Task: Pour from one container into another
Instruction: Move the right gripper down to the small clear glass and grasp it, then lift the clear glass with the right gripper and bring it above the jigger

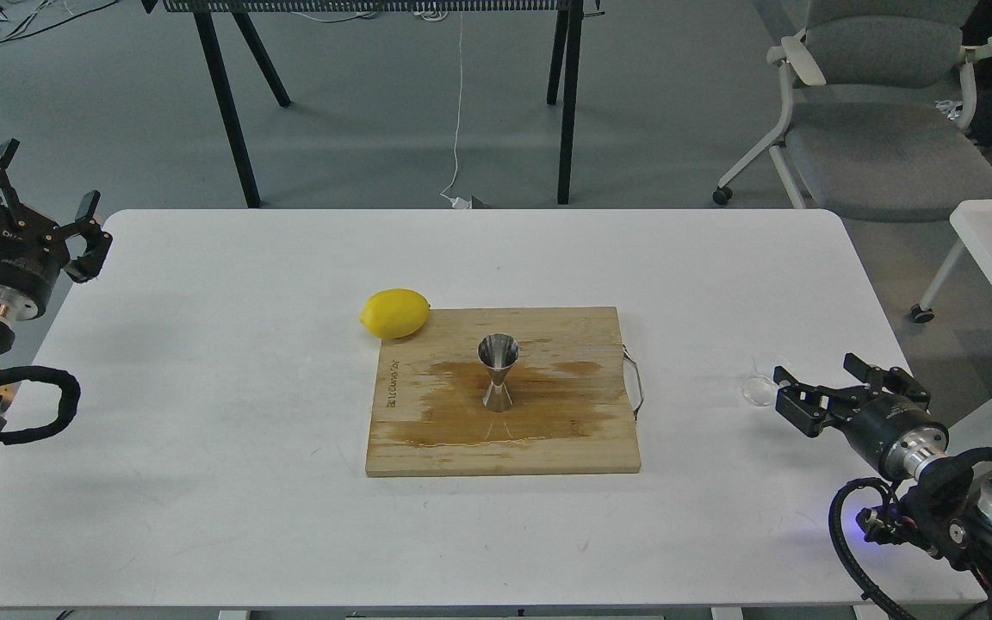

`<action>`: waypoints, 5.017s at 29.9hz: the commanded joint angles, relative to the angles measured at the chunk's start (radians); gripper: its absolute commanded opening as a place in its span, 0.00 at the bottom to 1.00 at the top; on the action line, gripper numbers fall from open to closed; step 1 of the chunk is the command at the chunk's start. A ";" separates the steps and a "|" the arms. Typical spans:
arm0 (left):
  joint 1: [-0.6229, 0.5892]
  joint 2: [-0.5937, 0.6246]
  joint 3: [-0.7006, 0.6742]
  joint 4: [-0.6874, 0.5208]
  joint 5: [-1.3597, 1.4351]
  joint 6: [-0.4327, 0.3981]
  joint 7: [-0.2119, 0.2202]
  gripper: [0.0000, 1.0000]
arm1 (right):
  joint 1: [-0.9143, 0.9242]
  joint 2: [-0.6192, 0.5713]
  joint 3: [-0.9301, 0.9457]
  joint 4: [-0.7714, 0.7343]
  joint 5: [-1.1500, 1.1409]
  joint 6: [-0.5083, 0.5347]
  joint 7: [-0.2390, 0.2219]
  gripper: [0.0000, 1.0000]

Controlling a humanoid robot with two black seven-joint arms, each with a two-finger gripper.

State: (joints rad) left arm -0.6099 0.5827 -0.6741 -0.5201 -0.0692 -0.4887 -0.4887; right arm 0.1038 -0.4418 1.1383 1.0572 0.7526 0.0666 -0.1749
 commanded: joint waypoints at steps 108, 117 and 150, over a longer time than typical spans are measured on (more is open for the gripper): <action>0.036 -0.040 -0.001 0.130 0.000 0.000 0.000 0.92 | 0.201 0.130 -0.074 0.082 -0.456 -0.011 -0.002 0.24; 0.036 -0.041 -0.001 0.130 0.000 0.000 0.000 0.93 | 0.405 0.130 -0.324 0.133 -0.545 -0.019 0.002 0.24; 0.038 -0.060 0.002 0.130 0.003 0.000 0.000 0.93 | 0.803 0.060 -0.830 0.221 -0.900 -0.027 -0.005 0.23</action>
State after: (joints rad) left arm -0.5722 0.5231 -0.6718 -0.3895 -0.0660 -0.4887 -0.4887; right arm 0.8787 -0.3794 0.3417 1.2780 -0.1111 0.0401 -0.1795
